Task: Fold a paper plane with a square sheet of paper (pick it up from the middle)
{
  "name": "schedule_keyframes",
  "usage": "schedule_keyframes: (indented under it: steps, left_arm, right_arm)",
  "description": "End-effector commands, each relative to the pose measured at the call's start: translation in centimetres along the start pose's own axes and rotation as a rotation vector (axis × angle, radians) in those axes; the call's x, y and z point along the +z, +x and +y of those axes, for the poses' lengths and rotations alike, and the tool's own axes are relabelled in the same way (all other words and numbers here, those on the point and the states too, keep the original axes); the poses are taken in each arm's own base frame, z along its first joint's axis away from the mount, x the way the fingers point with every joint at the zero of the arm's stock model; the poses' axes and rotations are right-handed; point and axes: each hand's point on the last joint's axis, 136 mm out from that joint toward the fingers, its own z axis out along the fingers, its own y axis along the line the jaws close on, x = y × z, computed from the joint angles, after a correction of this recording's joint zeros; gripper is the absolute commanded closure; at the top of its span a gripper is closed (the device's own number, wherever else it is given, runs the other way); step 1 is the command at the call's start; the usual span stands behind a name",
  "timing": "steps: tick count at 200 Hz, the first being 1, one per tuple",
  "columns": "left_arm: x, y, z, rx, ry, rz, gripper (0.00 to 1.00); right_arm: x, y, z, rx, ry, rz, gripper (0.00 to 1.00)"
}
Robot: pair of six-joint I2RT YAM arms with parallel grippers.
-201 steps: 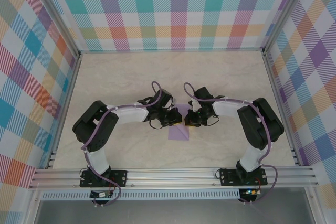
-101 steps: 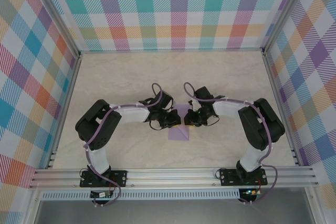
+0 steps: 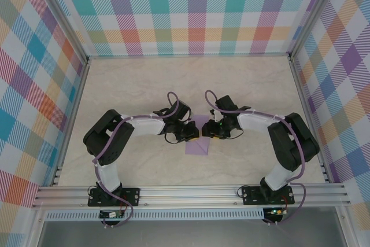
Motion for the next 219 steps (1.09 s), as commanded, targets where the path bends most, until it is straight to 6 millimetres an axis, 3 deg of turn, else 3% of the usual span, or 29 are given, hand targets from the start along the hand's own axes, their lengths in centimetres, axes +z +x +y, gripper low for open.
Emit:
schedule_keyframes:
  steps: [1,22,63,98,163,219]
  left_arm:
    - [0.3,1.0,0.8,-0.003,-0.036,0.017,0.92]
    - [0.3,1.0,0.8,-0.002,-0.036,0.017,0.92]
    - [0.1,0.9,0.6,0.000,-0.032,0.011,0.92]
    - [-0.3,0.9,0.2,0.008,-0.020,0.009,0.92]
    - [-1.4,0.7,-2.3,0.051,0.077,-0.009,0.91]
    - [-0.8,1.0,-1.9,0.046,0.078,0.005,0.91]
  right_arm:
    - [-0.5,0.2,0.0,0.000,0.004,-0.011,0.51]
    - [-0.5,0.3,0.4,-0.004,-0.017,-0.002,0.54]
    - [-0.2,0.4,1.1,-0.010,-0.057,0.013,0.75]
    - [0.2,0.0,0.8,-0.014,-0.044,0.015,0.86]
    - [0.9,-0.2,0.7,-0.029,-0.042,0.028,0.88]
    - [1.2,-0.5,0.9,-0.045,-0.055,0.030,0.89]
